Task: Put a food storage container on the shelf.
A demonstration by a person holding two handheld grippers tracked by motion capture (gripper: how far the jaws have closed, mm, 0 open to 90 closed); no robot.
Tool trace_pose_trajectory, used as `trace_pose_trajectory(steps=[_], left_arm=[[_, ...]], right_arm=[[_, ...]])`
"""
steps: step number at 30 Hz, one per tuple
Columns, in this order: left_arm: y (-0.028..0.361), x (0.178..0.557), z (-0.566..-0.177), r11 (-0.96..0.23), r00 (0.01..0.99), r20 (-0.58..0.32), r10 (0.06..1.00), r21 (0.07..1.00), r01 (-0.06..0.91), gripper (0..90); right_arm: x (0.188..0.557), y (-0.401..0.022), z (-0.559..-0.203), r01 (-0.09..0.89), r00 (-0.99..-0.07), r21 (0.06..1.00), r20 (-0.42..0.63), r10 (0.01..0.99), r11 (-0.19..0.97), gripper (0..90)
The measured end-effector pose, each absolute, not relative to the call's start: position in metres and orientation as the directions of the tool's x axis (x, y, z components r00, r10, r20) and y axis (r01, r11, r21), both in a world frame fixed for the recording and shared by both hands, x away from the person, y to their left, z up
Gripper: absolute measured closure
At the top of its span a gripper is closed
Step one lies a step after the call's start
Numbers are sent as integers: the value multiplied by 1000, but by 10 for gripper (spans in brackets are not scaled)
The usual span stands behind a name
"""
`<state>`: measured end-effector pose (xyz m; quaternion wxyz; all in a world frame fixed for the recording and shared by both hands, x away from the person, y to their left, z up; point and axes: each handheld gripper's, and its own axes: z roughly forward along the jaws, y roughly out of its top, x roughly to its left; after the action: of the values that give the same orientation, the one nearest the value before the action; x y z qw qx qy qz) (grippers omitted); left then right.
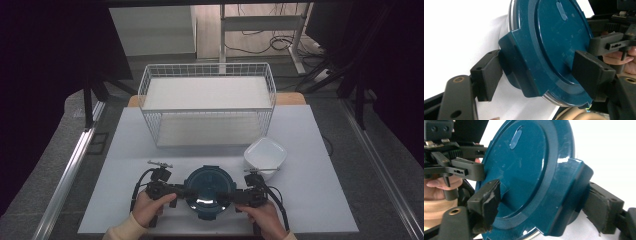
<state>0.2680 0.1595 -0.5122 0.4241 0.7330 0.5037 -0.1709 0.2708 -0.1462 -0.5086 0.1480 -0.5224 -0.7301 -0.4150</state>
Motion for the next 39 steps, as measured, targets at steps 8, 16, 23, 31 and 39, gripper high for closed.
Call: trace_pose_trajectory(steps=[8,16,23,31,39], left_arm=[[161,265,-508,-101,413,-686,599,447,889,329],[163,261,-502,-82,415,-677,608,466,881,377],[165,260,-498,-58,414,-679,606,482,874,417],[166,257,-492,-51,428,-666,611,506,861,440],[165,257,-490,-62,442,-660,608,515,855,439]], right_arm=[[272,-154,-508,905,-355,424,693,627,43,302],[269,-156,-503,900,-343,435,698,629,9,351],[269,-156,-498,888,-365,460,687,628,13,372],[269,-156,-494,872,-393,489,676,623,19,385],[268,-156,-487,843,-440,535,636,634,48,385]])
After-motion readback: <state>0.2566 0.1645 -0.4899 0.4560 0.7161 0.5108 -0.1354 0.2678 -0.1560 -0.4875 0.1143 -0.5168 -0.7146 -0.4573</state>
